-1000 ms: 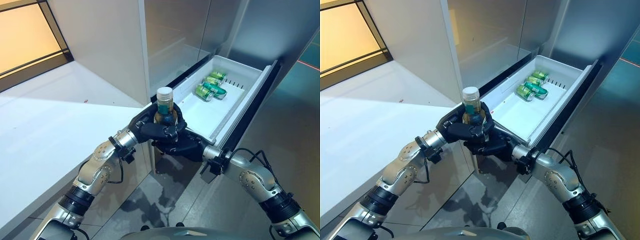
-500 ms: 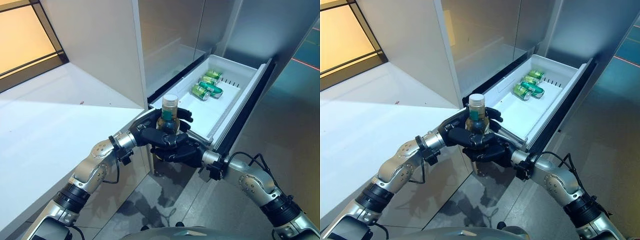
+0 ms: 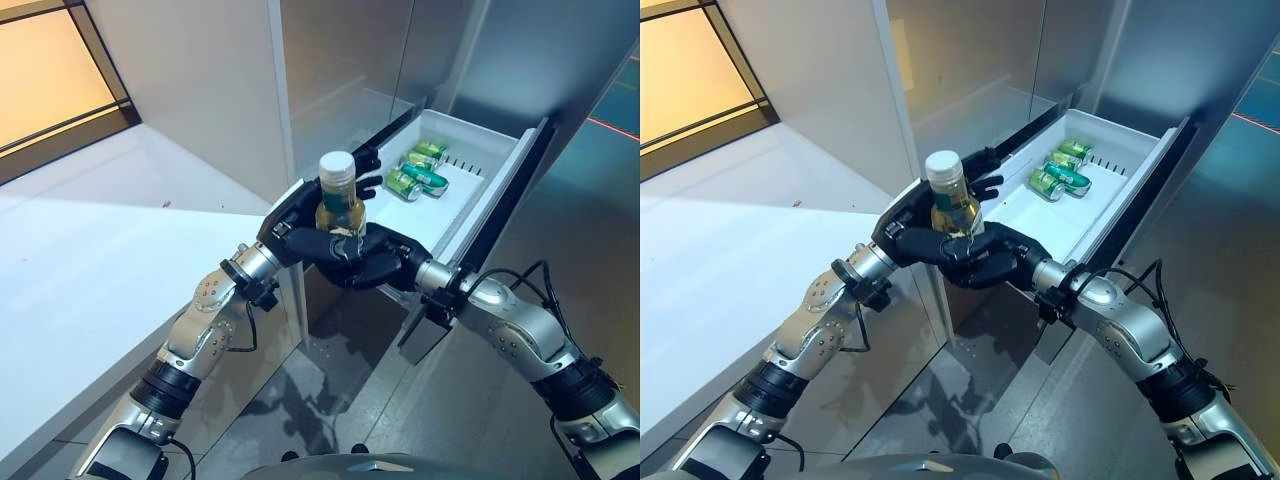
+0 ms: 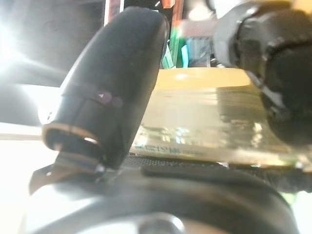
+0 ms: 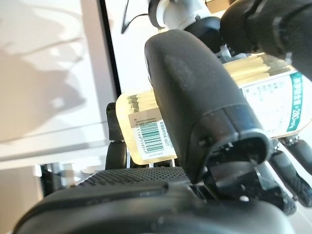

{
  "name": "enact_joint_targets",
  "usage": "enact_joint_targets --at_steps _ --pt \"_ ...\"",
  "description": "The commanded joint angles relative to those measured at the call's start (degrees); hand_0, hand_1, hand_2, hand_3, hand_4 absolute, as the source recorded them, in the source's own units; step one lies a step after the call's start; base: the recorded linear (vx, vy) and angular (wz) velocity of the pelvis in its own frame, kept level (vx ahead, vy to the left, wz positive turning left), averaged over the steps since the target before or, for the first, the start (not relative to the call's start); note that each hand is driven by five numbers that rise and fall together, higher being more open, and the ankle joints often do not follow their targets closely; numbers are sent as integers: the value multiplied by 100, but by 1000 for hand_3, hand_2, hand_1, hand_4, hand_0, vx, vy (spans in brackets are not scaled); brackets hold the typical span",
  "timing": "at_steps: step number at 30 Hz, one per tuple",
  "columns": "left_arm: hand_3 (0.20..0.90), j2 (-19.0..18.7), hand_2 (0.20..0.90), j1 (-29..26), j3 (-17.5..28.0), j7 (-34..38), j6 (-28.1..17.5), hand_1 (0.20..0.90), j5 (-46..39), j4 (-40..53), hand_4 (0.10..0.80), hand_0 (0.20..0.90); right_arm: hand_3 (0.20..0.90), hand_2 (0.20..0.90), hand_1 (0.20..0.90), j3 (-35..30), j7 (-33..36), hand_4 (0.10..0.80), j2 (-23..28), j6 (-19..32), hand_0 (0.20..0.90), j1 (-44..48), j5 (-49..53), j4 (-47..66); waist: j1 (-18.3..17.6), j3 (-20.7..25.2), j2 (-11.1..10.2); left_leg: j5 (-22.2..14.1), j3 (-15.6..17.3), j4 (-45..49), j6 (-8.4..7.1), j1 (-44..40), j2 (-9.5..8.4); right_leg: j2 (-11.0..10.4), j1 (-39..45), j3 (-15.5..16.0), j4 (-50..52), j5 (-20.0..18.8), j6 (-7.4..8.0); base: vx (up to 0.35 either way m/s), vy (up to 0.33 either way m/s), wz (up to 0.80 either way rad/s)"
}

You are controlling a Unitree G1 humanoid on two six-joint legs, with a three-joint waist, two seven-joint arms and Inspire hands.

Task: Put drinks into fridge and close the fridge

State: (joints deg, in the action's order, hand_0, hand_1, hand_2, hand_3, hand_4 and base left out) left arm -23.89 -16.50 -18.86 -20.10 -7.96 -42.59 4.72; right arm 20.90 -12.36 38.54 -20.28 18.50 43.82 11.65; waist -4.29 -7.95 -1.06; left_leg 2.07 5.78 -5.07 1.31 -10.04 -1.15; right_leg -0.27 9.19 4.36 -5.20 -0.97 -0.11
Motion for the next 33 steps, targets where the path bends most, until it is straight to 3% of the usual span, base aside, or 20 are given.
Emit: enact_joint_targets --at_steps 1,10,18,22,26,30,33 --pt "900 105 900 -274 -18 66 -849 900 64 475 800 900 200 300 300 -1705 1081 100 -263 1126 300 1398 427 -152 168 403 -164 -476 -72 102 24 53 6 -74 -196 292 449 195 274 2 -9 10" --pt "900 126 900 131 -144 119 -683 900 -149 87 800 900 200 300 300 -2071 1709 100 44 1374 300 1769 319 -1183 370 423 -220 -497 -154 78 -33 53 31 -86 -100 521 446 299 243 17 -9 10" --pt "900 -194 900 721 -542 -496 -177 900 -320 -278 800 900 200 300 300 -1917 1811 100 910 1852 300 2513 162 -2972 657 422 -226 -432 -291 79 -92 117 47 -101 -63 718 484 374 205 10 -8 16" --pt "900 -255 900 898 -656 -671 237 900 -622 -328 800 900 200 300 300 -1707 1758 100 1095 1999 300 2842 205 -3731 787 404 -204 -393 -375 85 -124 146 46 -109 -34 807 484 392 188 10 -4 8" --pt "900 -277 900 1249 -789 -812 938 900 -799 -704 800 900 200 300 300 -1453 1703 100 1199 2033 300 3151 -15 -4514 954 369 -172 -354 -470 111 -178 185 50 -128 -3 937 484 407 172 34 -9 19" --pt "900 -315 900 1685 -972 -816 1539 900 -643 -1559 800 900 200 300 300 -1133 1606 100 1380 1906 300 3456 -600 -5331 1124 317 -133 -306 -543 146 -224 278 47 -155 -7 1085 456 411 168 37 -4 16" --pt "900 -294 900 1887 -1015 -758 1617 900 -359 -2216 800 900 200 300 300 -959 1506 100 1491 1632 300 3625 -961 -5795 1215 278 -125 -265 -578 154 -250 345 50 -164 -26 1158 434 407 166 43 -12 17"
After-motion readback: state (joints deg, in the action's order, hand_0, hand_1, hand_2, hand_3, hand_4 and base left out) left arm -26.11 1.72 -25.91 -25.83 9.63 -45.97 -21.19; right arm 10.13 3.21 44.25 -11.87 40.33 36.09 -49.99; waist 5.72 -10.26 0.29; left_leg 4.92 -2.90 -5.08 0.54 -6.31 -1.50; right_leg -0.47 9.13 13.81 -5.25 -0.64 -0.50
